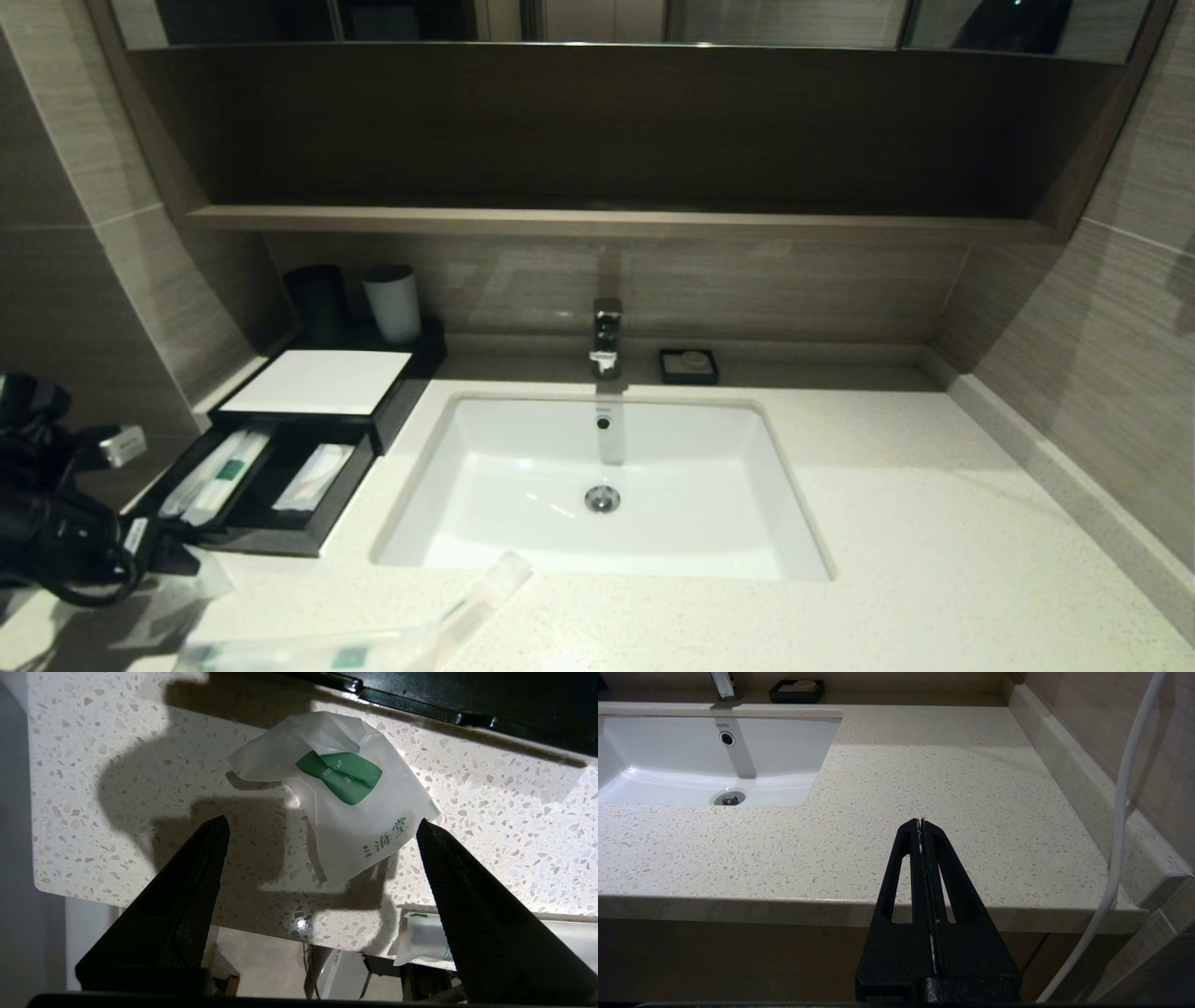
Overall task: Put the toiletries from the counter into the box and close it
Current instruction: Pick up the bathroom toiletry
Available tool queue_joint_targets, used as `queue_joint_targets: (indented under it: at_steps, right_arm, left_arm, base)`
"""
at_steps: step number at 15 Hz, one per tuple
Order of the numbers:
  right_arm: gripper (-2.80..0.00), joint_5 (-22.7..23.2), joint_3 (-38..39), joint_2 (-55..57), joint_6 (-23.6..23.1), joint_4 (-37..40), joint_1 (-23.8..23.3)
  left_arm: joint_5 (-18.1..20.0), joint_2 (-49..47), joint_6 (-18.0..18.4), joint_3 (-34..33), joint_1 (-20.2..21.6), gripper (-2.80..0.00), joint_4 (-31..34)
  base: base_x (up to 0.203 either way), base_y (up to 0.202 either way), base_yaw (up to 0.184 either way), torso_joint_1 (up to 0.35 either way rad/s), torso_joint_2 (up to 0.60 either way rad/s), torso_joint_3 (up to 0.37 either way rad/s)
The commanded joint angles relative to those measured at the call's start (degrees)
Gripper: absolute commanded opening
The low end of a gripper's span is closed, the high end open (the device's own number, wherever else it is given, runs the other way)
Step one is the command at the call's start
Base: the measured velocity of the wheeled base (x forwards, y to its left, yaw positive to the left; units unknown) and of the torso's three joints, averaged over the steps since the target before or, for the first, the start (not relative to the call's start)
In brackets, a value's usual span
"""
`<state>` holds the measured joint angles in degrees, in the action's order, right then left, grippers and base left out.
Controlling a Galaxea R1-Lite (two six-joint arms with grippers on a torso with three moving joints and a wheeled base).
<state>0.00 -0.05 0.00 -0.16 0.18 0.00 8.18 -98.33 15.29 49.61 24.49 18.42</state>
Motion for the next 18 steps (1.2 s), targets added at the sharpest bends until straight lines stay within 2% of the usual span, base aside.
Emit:
queue_joint_targets:
  at_steps: [1,11,18]
  right_arm:
    - [-2.80,0.0,0.0,-0.1,0.0,0.0,0.0]
    - [-2.80,0.0,0.0,0.0,0.0,0.0,0.0]
    - [-2.80,0.0,0.0,-0.1,0.0,0.0,0.0]
  left_arm:
    - [0.2,-0.7,0.1,-0.2,0.0,0.00,0.1]
    - [3.3,-4.6,-0.7,-0.2,-0.2,0.00,-2.9]
    - [3.7,-5.5,-0.4,-0.6,-0.5,0.00,-2.9]
  base:
    - [0.000,0.000,0.000,0.000,0.00,0.000]
    - [0.000,0.000,0.000,0.000,0.00,0.000]
    - [0.000,0.000,0.000,0.000,0.00,0.000]
